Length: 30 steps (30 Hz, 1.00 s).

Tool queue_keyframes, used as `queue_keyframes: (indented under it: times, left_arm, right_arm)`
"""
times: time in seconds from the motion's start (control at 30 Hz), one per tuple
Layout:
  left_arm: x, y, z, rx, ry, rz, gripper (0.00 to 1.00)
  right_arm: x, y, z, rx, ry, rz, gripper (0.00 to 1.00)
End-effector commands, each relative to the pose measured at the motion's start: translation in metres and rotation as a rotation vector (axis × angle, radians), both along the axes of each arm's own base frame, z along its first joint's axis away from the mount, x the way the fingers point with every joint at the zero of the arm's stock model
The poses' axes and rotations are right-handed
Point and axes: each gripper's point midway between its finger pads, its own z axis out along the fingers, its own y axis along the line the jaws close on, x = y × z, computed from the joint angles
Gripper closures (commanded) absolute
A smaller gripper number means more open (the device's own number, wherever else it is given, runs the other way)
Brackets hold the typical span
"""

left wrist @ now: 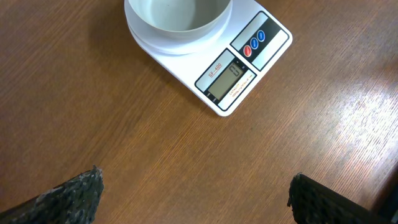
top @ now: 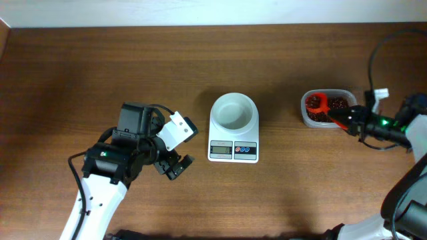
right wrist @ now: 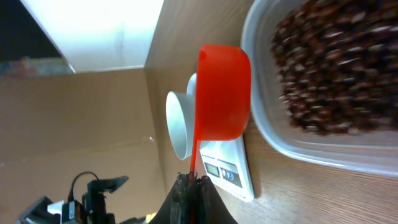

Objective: Scoop and weigh 50g on scale
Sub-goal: 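Carry the filled scoop over the white bowl with the right gripper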

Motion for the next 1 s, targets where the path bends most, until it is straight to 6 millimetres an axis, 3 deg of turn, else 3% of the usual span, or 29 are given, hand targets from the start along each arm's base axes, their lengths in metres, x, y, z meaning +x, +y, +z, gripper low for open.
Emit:
queue_keyframes:
  times: [0.0,0.33,0.63,0.77,0.9,0.97]
  left_arm:
    - [0.003,0.0,0.009,-0.002,-0.033,-0.006,0.01]
    - [0.003,0.0,0.009,-0.002,-0.033,-0.006,0.01]
    - [0.003,0.0,0.009,-0.002,-0.033,-0.006,0.01]
    - [0.003,0.0,0.009,-0.002,-0.033,-0.006,0.01]
    - [0.003,0.0,0.009,-0.002,-0.034,-0.006,0.01]
    - [0.003,0.0,0.009,-0.002,-0.033,-0.006,0.01]
  right_arm:
    - [0.001,0.031,0.003,0.028,-0.024,0.091,0.96]
    - [-0.01,0.118,0.015,0.094,-0.052,0.332,0.96]
    - [-0.011,0.149,0.021,0.12,-0.087,0.414,0.96]
    - [-0.012,0.173,0.022,0.103,-0.149,0.487,0.96]
    - [-0.004,0.189,0.022,0.064,-0.221,0.526,0.96]
    - [0.005,0.193,0.011,-0.034,-0.261,0.53,0.96]
